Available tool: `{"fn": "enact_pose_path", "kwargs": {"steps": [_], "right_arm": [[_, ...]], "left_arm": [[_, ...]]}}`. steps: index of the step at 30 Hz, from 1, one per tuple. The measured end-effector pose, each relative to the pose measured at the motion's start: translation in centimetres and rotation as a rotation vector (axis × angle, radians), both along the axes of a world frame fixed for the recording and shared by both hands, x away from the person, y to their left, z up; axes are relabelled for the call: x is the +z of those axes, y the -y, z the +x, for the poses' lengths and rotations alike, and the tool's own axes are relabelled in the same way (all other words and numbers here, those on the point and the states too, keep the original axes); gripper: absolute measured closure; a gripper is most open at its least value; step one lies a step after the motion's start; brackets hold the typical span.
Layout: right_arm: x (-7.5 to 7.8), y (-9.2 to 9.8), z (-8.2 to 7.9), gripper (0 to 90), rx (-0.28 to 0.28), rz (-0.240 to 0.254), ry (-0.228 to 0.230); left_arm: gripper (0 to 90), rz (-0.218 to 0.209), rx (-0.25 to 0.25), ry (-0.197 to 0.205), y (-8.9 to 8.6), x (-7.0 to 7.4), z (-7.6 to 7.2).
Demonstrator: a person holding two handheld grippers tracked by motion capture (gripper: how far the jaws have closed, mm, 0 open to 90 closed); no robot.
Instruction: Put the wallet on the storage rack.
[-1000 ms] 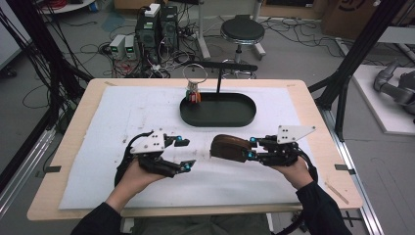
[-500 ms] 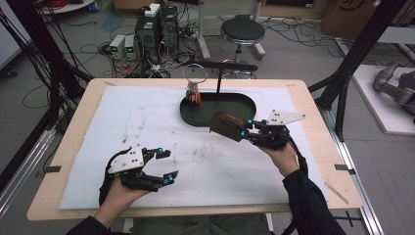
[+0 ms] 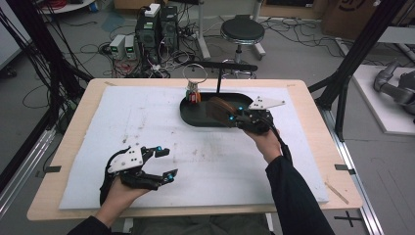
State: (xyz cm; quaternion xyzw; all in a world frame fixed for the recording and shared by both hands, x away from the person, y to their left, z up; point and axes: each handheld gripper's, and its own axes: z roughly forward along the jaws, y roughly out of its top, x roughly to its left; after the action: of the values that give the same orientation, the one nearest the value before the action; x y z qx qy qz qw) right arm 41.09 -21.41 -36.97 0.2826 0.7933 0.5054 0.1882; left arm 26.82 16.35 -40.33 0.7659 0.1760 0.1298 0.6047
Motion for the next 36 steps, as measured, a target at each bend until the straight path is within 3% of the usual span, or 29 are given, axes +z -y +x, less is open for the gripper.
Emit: {"fn": "enact_pose_path", "kwargs": {"steps": [9, 18, 24, 29, 36], "right_arm": [[-1.1, -1.5, 3.0, 68.8, -0.056, 0.014, -0.028], [-3.0, -2.4, 5.0, 68.9, -0.101, -0.001, -0.071], [-4.0, -2.3, 5.8, 68.8, -0.127, 0.020, -0.093], [-4.7, -2.1, 6.3, 68.8, -0.144, -0.003, -0.118], [-5.0, -2.0, 6.5, 68.3, -0.166, -0.024, -0.109]], "left_arm": [[27.9, 0.011, -0.015, 0.003, 0.4, -0.2, -0.1], [27.9, 0.008, -0.014, -0.002, 0.2, -0.3, -0.1], [27.9, 0.007, -0.021, -0.002, 0.2, -0.3, -0.2], [27.9, 0.008, -0.021, -0.001, 0.3, -0.3, -0.3], [27.9, 0.010, -0.020, -0.004, 0.2, -0.4, -0.3]]}}
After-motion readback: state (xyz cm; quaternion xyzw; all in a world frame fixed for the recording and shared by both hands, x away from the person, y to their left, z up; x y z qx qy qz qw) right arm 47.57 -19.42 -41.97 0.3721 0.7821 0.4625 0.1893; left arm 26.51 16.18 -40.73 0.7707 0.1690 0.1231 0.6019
